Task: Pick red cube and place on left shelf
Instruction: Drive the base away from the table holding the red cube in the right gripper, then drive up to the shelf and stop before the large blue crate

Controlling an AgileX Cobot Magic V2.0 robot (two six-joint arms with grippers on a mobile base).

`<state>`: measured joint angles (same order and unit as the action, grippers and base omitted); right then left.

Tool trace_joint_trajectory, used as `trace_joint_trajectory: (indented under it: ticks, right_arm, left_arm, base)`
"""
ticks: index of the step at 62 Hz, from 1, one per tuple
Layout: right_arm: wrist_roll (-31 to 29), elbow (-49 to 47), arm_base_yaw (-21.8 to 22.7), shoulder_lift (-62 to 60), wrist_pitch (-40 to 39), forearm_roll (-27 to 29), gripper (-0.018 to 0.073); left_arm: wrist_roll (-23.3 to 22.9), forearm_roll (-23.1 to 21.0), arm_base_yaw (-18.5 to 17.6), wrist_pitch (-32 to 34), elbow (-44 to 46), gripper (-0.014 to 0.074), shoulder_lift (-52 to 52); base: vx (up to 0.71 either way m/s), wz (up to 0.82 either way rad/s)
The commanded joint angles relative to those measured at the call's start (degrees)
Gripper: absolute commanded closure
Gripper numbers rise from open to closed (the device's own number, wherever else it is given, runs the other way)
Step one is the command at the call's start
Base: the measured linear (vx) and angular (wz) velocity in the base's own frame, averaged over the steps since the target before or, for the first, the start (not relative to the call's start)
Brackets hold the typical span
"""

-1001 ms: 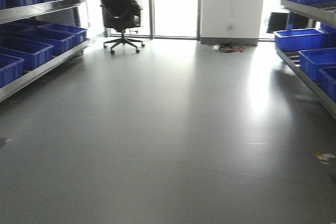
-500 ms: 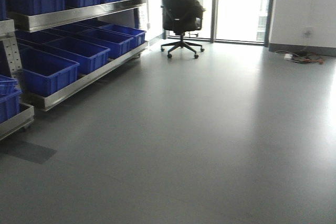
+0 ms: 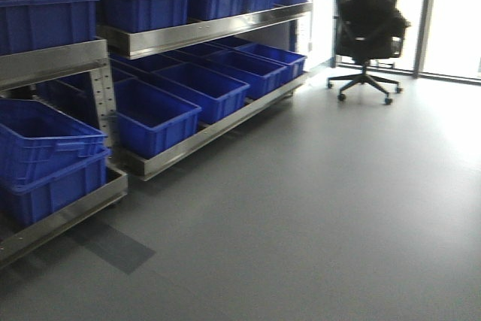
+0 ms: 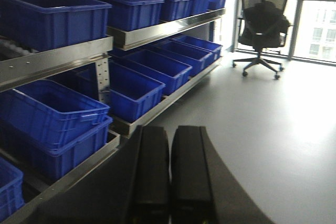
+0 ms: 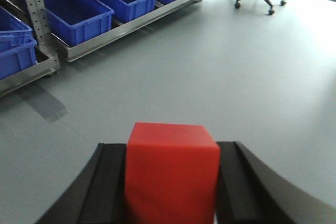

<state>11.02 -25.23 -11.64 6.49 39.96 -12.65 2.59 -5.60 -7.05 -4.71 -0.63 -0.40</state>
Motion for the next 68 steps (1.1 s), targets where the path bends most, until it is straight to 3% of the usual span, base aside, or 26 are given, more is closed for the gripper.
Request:
trace_joint_trajectory:
  ticks: [1, 36, 68]
  right_arm:
    - [-0.27, -1.37, 0.15, 0.75, -4.58, -1.19, 0.038]
    - [-0.27, -1.37, 0.15, 0.75, -4.53, -1.19, 0.038]
    - [-0.27, -1.37, 0.15, 0.75, -4.53, -1.19, 0.038]
  left_arm:
    - [-0.31, -0.2, -0.42, 5.17, -1.36, 0.0495, -0.83]
    - [-0.31, -0.2, -0.42, 5.17, -1.36, 0.0495, -0.83]
    - [-0.31, -0.2, -0.42, 5.17, -1.36, 0.0495, -0.83]
  base:
    - [0.59, 0.63]
    - [0.53, 0.85]
    - [0.46, 0.59]
